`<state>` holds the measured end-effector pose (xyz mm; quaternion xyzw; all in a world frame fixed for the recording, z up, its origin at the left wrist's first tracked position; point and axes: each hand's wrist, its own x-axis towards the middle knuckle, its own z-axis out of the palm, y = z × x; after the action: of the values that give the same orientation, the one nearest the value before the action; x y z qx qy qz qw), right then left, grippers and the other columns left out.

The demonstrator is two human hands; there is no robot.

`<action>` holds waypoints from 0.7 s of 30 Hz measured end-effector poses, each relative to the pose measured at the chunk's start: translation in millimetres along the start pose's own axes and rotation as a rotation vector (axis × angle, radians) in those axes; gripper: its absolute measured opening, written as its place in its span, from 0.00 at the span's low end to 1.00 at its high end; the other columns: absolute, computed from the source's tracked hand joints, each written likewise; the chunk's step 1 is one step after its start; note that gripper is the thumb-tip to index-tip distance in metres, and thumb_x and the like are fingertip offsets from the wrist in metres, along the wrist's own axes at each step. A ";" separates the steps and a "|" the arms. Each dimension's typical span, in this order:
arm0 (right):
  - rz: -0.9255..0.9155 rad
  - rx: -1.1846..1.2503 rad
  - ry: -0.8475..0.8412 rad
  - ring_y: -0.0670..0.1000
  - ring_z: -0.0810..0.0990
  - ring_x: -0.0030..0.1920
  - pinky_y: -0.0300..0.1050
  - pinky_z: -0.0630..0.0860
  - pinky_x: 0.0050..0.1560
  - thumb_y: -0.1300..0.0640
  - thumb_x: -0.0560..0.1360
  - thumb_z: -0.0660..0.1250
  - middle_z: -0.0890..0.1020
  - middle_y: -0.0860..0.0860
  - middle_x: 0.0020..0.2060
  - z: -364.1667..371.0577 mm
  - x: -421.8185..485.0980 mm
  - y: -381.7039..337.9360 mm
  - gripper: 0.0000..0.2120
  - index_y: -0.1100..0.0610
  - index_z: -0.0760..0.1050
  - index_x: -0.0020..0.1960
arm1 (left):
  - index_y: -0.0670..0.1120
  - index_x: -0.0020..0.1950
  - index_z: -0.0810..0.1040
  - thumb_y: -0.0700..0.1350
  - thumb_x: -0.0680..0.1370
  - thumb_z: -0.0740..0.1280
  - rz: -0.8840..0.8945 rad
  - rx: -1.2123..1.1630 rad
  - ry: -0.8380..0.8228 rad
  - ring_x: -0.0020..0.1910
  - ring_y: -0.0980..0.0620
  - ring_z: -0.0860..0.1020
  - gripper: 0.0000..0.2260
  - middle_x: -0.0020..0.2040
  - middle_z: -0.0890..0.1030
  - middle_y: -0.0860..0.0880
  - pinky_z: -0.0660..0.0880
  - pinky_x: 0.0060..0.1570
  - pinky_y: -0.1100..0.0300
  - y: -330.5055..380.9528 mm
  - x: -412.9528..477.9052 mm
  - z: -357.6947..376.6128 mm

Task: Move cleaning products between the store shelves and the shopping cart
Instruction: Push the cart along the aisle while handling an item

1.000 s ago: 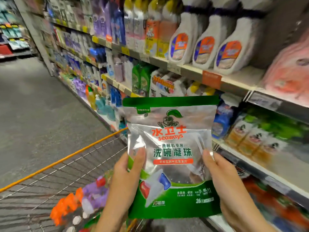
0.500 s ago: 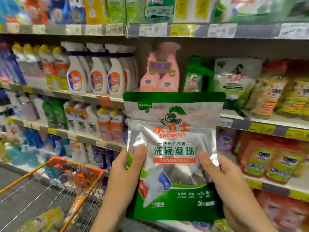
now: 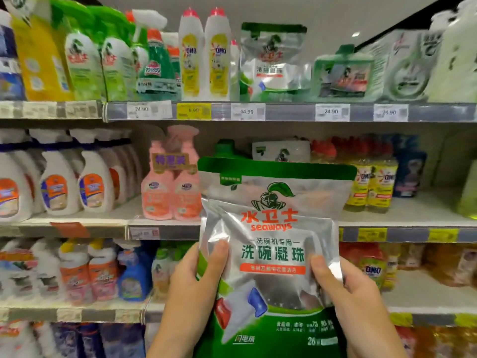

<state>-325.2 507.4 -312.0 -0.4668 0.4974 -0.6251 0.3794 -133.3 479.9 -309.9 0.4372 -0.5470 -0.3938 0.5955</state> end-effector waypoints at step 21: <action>-0.429 0.326 0.104 0.46 0.82 0.29 0.39 0.79 0.30 0.58 0.78 0.65 0.84 0.49 0.31 37.5 238.0 -151.5 0.09 0.56 0.79 0.40 | 0.52 0.67 0.70 0.66 0.68 0.67 0.857 0.402 -0.002 0.64 0.62 0.66 0.31 0.61 0.67 0.54 0.60 0.63 0.77 86.9 236.4 37.1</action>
<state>-356.5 306.9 -112.4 -0.4615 0.2989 -0.7862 0.2821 -149.4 279.4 -153.9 0.2781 -0.7443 0.0009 0.6072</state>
